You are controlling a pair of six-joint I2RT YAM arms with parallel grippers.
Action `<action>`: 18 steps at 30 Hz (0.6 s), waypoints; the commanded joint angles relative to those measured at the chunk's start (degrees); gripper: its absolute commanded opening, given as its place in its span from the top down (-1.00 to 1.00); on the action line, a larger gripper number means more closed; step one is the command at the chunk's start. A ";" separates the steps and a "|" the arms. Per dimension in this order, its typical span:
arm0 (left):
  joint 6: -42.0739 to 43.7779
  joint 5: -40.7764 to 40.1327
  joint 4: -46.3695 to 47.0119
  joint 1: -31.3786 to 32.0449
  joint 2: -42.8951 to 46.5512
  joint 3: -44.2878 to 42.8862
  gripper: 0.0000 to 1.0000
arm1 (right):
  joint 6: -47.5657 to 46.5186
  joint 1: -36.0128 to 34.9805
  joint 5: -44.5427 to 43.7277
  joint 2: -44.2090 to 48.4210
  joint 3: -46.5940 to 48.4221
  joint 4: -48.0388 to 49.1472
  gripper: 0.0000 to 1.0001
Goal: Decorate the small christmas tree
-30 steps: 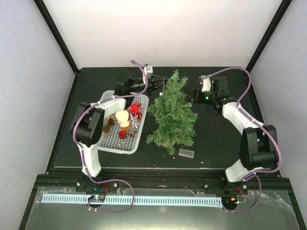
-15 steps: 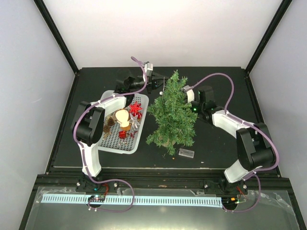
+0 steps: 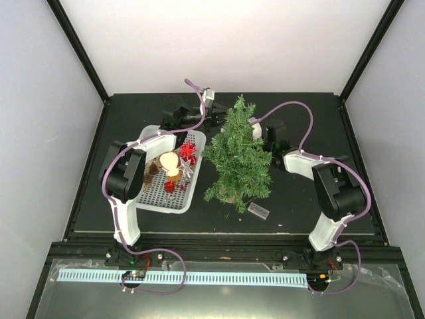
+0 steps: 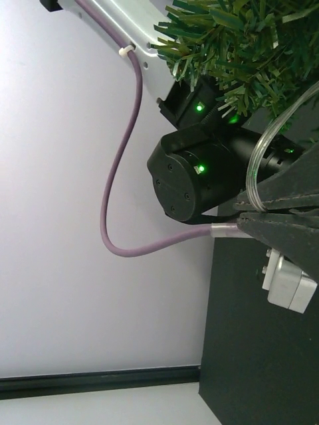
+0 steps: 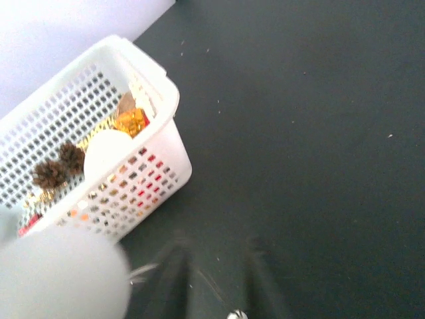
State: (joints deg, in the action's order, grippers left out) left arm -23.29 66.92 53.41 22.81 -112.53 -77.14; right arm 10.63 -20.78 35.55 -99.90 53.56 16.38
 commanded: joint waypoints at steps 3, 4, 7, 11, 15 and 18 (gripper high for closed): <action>-0.39 1.97 0.45 0.40 -0.92 -1.92 0.97 | 2.23 0.00 -3.72 0.56 0.51 5.37 0.94; -0.33 2.05 0.40 0.37 -0.87 -1.86 0.97 | 2.02 0.14 -4.79 1.11 0.09 5.11 0.96; 0.26 2.24 -0.30 0.31 -0.68 -1.75 0.97 | 1.84 1.04 -7.95 3.14 -0.87 4.11 0.98; 1.25 2.23 -1.59 0.31 -0.69 -1.90 0.97 | 1.58 2.29 -13.21 6.29 -2.18 2.68 0.98; 1.88 2.34 -2.64 0.31 -0.52 -2.13 0.97 | 2.00 3.99 -15.32 8.78 -3.31 1.69 0.98; 2.44 2.34 -3.36 0.31 -0.45 -2.32 0.97 | 4.63 7.71 -8.24 8.82 -5.16 3.96 0.98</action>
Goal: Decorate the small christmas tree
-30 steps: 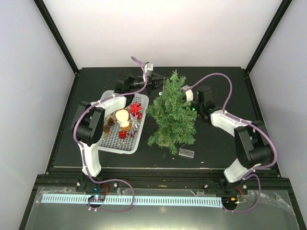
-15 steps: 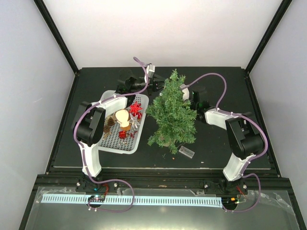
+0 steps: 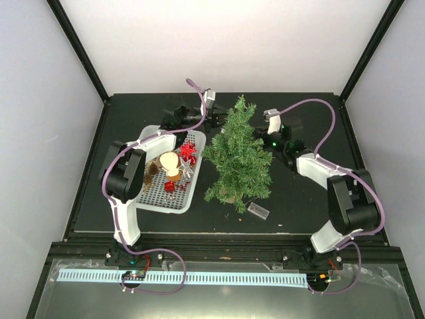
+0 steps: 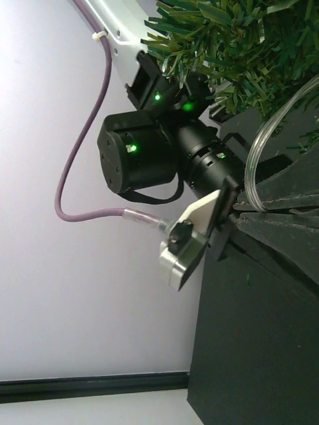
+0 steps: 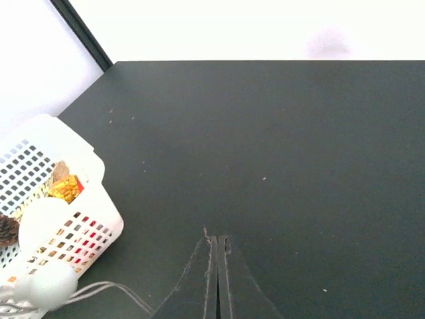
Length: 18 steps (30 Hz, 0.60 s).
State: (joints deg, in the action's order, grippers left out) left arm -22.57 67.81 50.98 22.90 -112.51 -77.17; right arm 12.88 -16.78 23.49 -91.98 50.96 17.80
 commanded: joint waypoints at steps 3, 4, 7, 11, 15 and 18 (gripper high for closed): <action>1.73 1.86 -1.32 0.22 -0.65 -2.63 0.97 | 5.32 7.05 21.79 -3.39 -1.54 5.36 0.84; 1.81 1.95 -1.47 0.22 -0.70 -2.70 0.97 | 5.12 7.16 25.86 -5.31 -0.42 4.06 0.67; 1.83 2.30 -1.89 0.22 -0.83 -2.99 0.96 | 5.92 7.03 33.98 -6.58 -0.01 4.95 0.15; 1.83 2.40 -2.27 0.22 -0.82 -3.34 0.96 | 7.44 6.56 41.09 -9.00 2.28 3.47 -0.01; 1.45 2.61 -2.43 0.27 -0.70 -3.81 0.94 | 0.82 3.67 39.23 -8.64 3.50 -4.57 -0.24; 1.15 2.84 -2.43 0.31 -0.72 -3.96 0.94 | 0.03 2.68 37.23 -8.39 2.16 -4.63 -0.88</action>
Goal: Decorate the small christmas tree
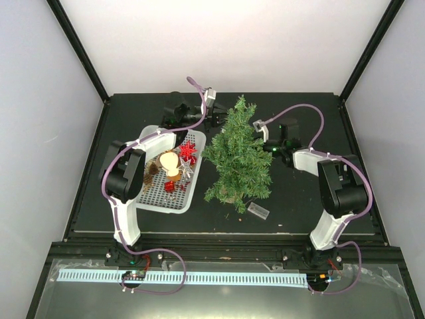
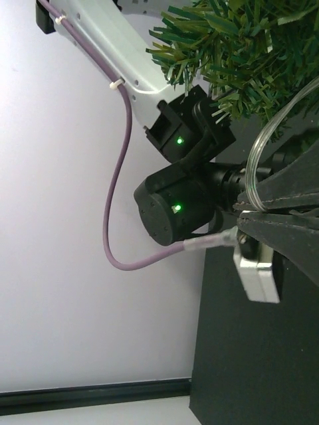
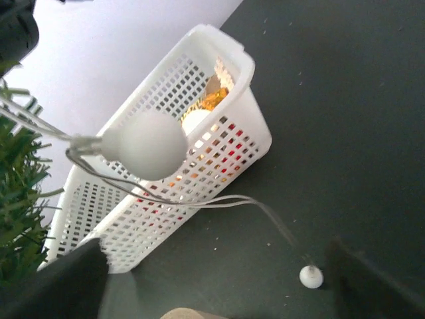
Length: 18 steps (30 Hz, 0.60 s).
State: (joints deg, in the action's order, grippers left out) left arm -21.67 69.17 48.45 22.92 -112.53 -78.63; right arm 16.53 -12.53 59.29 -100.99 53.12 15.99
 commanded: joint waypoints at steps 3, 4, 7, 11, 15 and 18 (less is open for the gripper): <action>0.36 1.60 -0.02 0.28 -0.60 -2.35 0.93 | -3.43 -2.10 -0.29 0.35 -1.05 -1.80 -1.00; 0.32 1.66 -0.02 0.29 -0.63 -2.34 0.93 | -3.58 -2.32 -1.11 0.24 -1.27 -1.76 -1.00; 0.31 1.80 -0.23 0.36 -0.50 -2.31 0.93 | -3.73 -2.79 -3.39 -0.20 -1.85 -1.16 -1.00; 0.31 1.94 -0.44 0.51 -0.50 -2.27 0.92 | -2.60 -3.03 -6.59 -1.60 -1.77 1.40 -1.00; 0.44 2.31 -0.75 0.93 -0.42 -2.17 0.91 | 0.76 -3.55 -6.48 -4.76 0.00 6.39 -1.00; 0.66 2.59 -1.27 1.22 -0.26 -2.17 0.90 | 1.37 -4.83 -6.86 -6.92 2.56 6.79 -1.00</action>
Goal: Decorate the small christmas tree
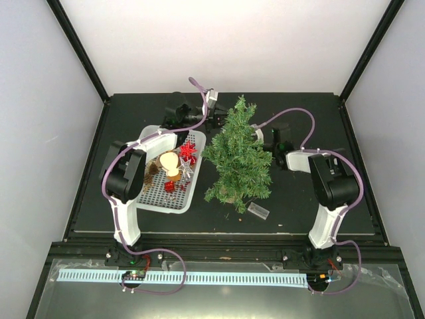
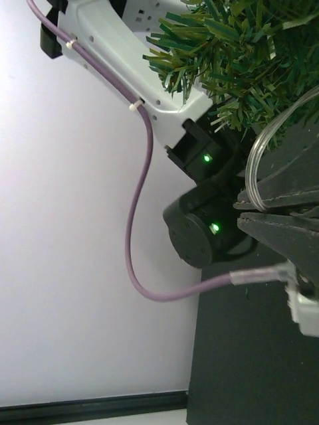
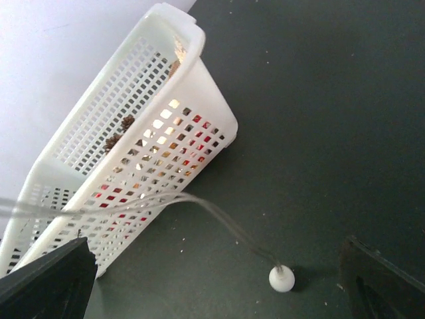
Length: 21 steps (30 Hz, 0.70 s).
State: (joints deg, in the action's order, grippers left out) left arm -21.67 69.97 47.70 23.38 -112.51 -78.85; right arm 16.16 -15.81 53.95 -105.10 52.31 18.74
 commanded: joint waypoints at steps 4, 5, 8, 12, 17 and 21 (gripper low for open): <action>0.75 2.47 -0.77 1.05 -0.17 -1.93 0.88 | 2.65 -2.66 -1.37 -5.38 6.08 4.45 -0.93; 0.80 2.57 -0.83 1.09 -0.09 -1.88 0.88 | 3.10 -2.77 -1.58 -5.84 6.47 4.93 -0.89; 1.08 2.52 -0.92 1.15 0.13 -1.70 0.88 | 4.48 -2.82 -3.02 -6.66 6.71 7.03 -0.25; 1.66 2.68 -1.52 1.11 0.64 -1.32 0.88 | 5.93 -2.81 -4.24 -6.60 6.78 8.84 0.89; 3.64 2.88 -3.31 1.05 1.38 -1.04 0.88 | 4.51 -2.46 -7.68 -3.81 5.32 7.28 0.98; 5.32 2.58 -5.20 0.84 1.89 -0.84 0.86 | 4.99 -0.62 -11.53 -0.42 1.95 7.89 0.98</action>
State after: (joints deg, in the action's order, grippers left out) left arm -19.40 71.42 44.51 24.14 -112.51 -78.85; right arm 21.39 -18.24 47.24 -109.82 56.93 24.86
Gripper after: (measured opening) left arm 0.064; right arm 0.021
